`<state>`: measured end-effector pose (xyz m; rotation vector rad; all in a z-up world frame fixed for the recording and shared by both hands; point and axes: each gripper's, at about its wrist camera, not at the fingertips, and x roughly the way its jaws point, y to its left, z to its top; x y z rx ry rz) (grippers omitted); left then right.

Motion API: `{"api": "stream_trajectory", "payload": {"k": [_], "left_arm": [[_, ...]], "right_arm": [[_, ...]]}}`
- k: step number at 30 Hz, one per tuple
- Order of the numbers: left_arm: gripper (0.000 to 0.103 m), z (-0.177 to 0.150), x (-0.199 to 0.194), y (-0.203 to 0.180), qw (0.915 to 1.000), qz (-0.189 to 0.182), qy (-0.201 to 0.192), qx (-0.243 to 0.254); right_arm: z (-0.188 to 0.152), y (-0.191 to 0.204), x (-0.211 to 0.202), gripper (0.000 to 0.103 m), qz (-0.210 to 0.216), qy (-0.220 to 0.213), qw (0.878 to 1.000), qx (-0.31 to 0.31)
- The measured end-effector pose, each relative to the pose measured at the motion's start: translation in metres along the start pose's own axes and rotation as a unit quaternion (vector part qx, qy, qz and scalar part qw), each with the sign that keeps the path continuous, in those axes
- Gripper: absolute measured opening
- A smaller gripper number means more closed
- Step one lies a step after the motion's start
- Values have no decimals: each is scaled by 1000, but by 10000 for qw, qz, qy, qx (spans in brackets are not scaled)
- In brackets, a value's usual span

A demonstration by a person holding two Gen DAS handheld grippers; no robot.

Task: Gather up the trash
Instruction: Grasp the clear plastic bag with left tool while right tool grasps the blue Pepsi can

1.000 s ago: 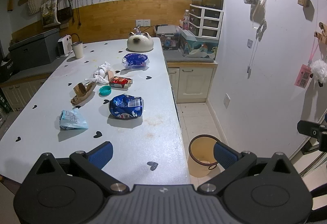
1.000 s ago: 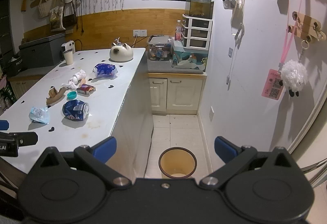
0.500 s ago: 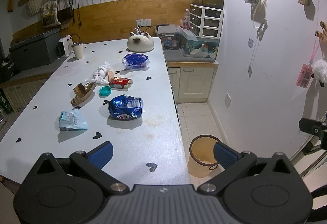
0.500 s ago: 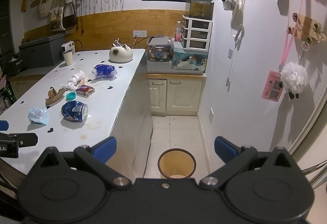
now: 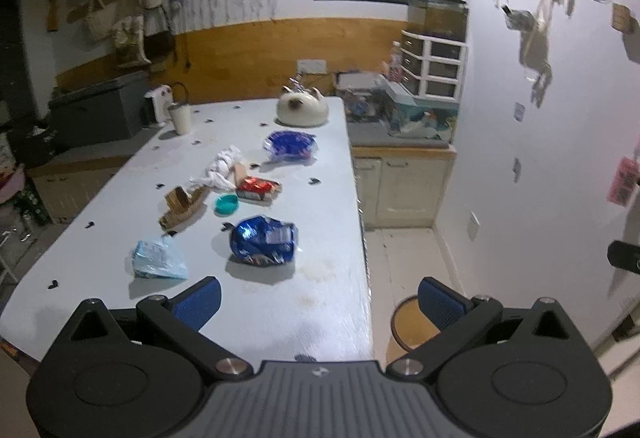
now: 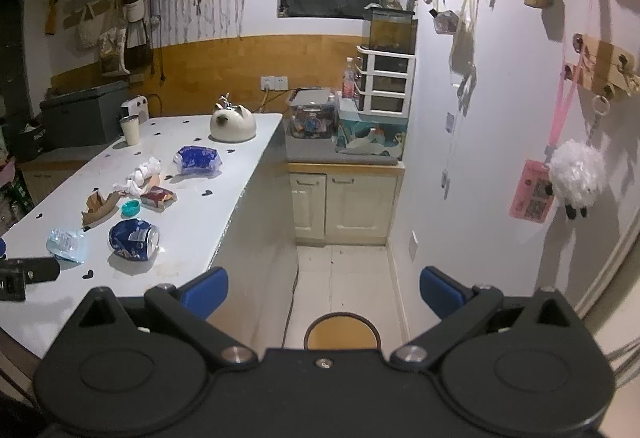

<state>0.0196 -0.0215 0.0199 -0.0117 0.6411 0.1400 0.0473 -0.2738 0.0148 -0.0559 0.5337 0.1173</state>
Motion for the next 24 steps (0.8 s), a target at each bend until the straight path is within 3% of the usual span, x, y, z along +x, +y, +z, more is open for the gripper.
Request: {"api": "stream_trajectory", "payload": {"k": [11, 17, 24], "left_arm": [[103, 23, 11, 37, 9958, 765, -192, -462], [103, 34, 33, 90, 9910, 1103, -146, -743], [103, 47, 78, 172, 9889, 1102, 61, -997]], "right_arm": [[22, 13, 37, 103, 452, -257, 9983, -267], [40, 46, 67, 103, 719, -338, 9959, -436], [59, 109, 113, 103, 845, -313, 9950, -421]]}}
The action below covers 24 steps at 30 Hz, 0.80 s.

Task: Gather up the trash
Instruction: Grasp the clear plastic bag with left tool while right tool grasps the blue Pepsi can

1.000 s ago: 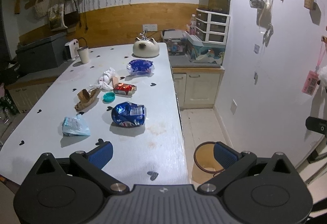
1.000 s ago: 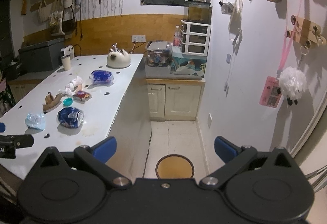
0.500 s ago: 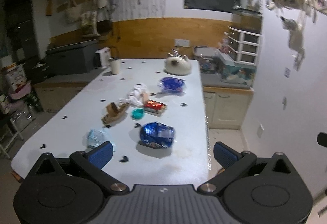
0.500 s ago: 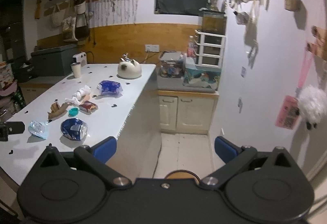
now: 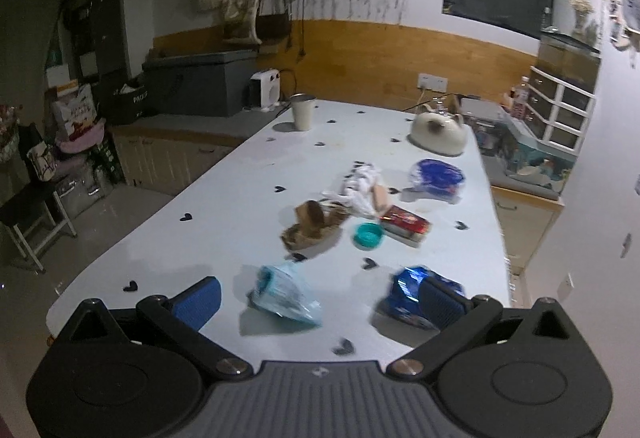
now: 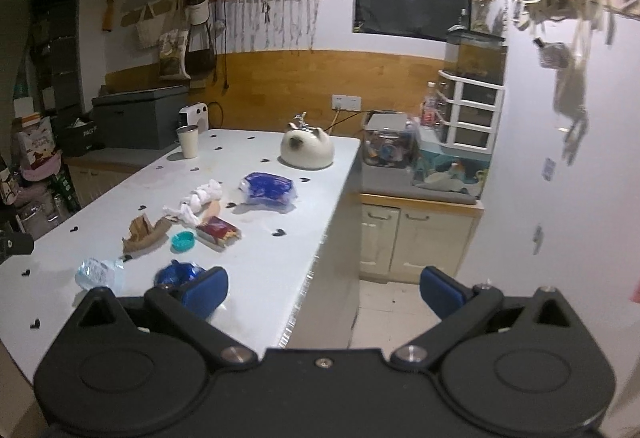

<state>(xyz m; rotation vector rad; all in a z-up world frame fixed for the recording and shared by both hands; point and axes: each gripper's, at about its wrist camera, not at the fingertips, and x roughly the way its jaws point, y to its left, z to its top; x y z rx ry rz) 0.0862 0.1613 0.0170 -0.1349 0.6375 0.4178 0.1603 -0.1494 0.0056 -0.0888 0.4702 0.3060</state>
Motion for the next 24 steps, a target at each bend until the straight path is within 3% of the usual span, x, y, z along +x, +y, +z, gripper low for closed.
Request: {"api": "stream_trajectory", "payload": {"k": [7, 10, 19, 24], "left_arm": [[103, 27, 72, 57, 9993, -173, 314, -63], [103, 31, 104, 73, 9972, -321, 654, -190], [103, 25, 178, 98, 9833, -545, 1675, -455], [103, 17, 210, 108, 9703, -619, 2208, -767]], "right_arm": [[19, 54, 71, 103, 344, 96, 9993, 81], [24, 73, 105, 103, 623, 223, 9978, 46], [27, 112, 221, 103, 1466, 1071, 9831, -255], [21, 112, 279, 103, 1830, 1652, 9691, -88]]}}
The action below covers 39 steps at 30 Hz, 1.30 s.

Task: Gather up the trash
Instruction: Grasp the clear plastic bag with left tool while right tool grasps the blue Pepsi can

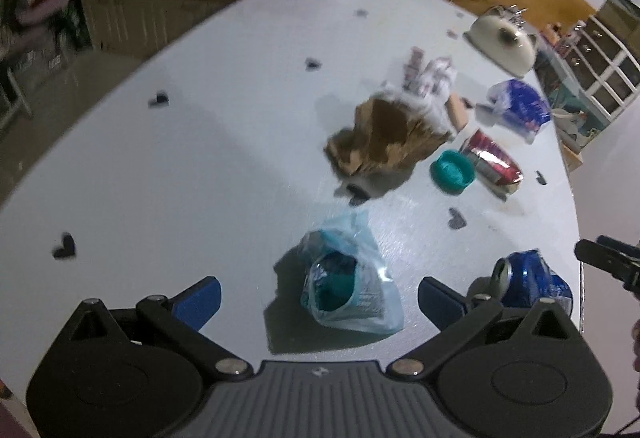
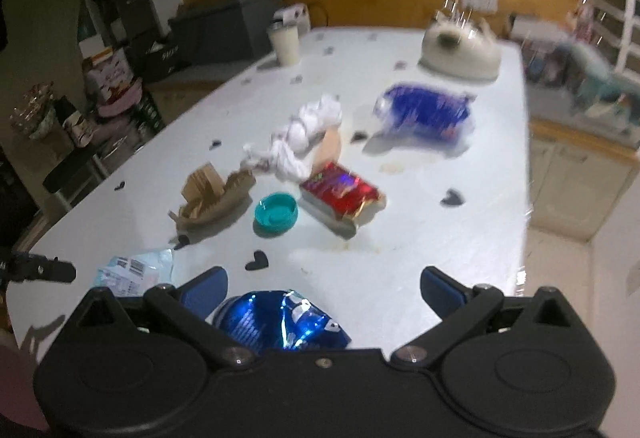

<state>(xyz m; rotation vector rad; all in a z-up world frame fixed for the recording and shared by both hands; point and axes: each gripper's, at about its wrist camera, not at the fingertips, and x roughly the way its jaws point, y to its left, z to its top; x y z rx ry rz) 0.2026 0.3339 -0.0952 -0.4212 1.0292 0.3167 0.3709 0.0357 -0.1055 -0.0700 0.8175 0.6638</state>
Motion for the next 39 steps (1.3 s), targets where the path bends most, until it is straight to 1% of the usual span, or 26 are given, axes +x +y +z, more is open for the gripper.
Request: {"api": "stream_trajectory", "payload": {"k": [3, 4, 5, 8, 10, 12, 13, 16, 18, 19, 21, 22, 23, 25, 32, 34, 36, 39], "left_arm": [[102, 2, 14, 10, 9991, -165, 207, -342], [101, 3, 18, 13, 9982, -238, 258, -476], [99, 3, 22, 16, 9970, -338, 305, -629], [97, 3, 33, 21, 9914, -641, 391, -1069], [94, 3, 41, 25, 9874, -743, 428, -1332], [92, 3, 48, 27, 9832, -812, 459, -1568], [92, 3, 52, 28, 9811, -834, 471, -1679], [86, 5, 62, 30, 9766, -878, 569, -1878], [84, 6, 70, 28, 9743, -895, 675, -1953], [84, 7, 71, 26, 9751, -881, 633, -1934], [77, 10, 74, 22, 9754, -962, 633, -1882], [73, 12, 75, 20, 9761, -959, 621, -1850], [63, 13, 76, 18, 9774, -951, 618, -1782], [53, 15, 79, 13, 9795, -937, 672, -1652], [49, 12, 76, -4, 9855, -1066, 833, -1024], [49, 8, 72, -7, 9868, -1096, 861, -829], [49, 3, 66, -11, 9884, -1102, 865, -590], [49, -6, 56, -16, 9896, -1113, 886, -211]], "right_arm": [[4, -12, 30, 102, 206, 321, 9991, 185], [5, -16, 40, 100, 322, 426, 9982, 268], [6, -20, 50, 95, 457, 523, 9969, 358], [7, -29, 74, 90, 843, 779, 9911, 678], [4, -34, 87, 86, 1171, 977, 9841, 914], [0, -36, 95, 81, 1440, 1138, 9771, 1079], [-2, -36, 97, 80, 1547, 1214, 9739, 1135], [-7, -32, 95, 77, 1798, 1328, 9680, 1144], [-10, -29, 89, 76, 1876, 1365, 9661, 1129], [-11, -27, 85, 75, 1907, 1362, 9657, 1121], [-15, -24, 75, 75, 1959, 1349, 9653, 1080], [-16, -22, 71, 75, 1968, 1344, 9656, 1045], [-18, -21, 67, 74, 1969, 1338, 9660, 1013], [-23, -15, 55, 74, 1985, 1332, 9664, 944], [-38, 10, 23, 69, 1945, 1389, 9689, 636], [-41, 20, 16, 66, 1870, 1392, 9710, 537], [-44, 30, 10, 60, 1763, 1386, 9735, 456], [-47, 45, 5, 58, 1586, 1405, 9767, 337]]}}
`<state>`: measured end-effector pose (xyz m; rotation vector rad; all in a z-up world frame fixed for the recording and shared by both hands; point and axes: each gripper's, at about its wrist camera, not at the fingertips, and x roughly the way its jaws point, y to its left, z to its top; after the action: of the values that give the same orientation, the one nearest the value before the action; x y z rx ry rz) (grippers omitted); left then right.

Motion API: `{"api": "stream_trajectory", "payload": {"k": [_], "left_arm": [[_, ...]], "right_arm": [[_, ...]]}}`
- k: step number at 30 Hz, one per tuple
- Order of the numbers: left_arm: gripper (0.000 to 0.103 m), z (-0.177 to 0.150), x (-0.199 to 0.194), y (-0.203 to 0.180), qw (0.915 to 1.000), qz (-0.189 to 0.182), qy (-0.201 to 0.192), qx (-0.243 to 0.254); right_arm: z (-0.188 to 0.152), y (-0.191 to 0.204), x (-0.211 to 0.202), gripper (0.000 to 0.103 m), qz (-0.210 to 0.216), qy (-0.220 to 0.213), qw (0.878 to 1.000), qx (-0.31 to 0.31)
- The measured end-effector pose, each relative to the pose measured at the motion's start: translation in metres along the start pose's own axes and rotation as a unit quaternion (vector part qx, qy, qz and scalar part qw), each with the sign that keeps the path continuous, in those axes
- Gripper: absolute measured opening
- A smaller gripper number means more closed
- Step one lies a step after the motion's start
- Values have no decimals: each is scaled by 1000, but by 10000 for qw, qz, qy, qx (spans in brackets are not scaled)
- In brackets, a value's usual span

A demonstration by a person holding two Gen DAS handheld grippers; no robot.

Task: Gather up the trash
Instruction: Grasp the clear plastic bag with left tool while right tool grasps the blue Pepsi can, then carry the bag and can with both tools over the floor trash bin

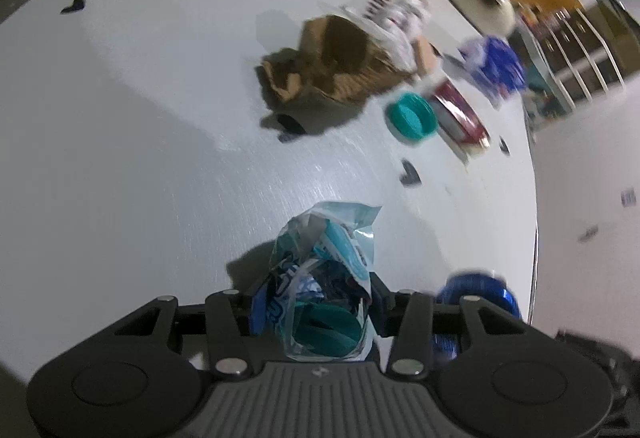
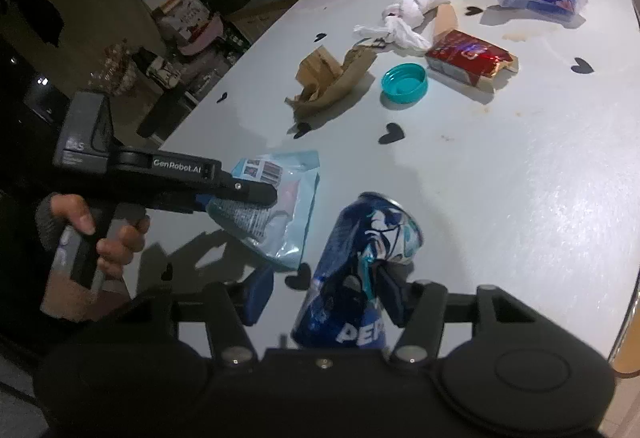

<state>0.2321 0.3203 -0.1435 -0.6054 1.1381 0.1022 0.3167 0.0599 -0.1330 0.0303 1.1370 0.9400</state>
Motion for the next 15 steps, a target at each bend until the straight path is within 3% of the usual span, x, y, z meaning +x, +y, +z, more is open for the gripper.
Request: {"api": "stream_trajectory", "payload": {"k": [5, 7, 11, 15], "left_arm": [[49, -21, -3, -10, 9990, -10, 198, 404], [49, -26, -4, -14, 9985, -50, 237, 495], [49, -31, -7, -22, 9971, -36, 179, 743], [49, -31, -10, -28, 9953, 122, 47, 962]], "right_arm": [[-2, 19, 7, 57, -410, -16, 9991, 89], [1, 21, 11, 57, -630, -67, 9972, 409], [12, 17, 17, 43, -790, -231, 9882, 1292], [17, 24, 27, 34, -1107, -142, 9850, 1319]]}}
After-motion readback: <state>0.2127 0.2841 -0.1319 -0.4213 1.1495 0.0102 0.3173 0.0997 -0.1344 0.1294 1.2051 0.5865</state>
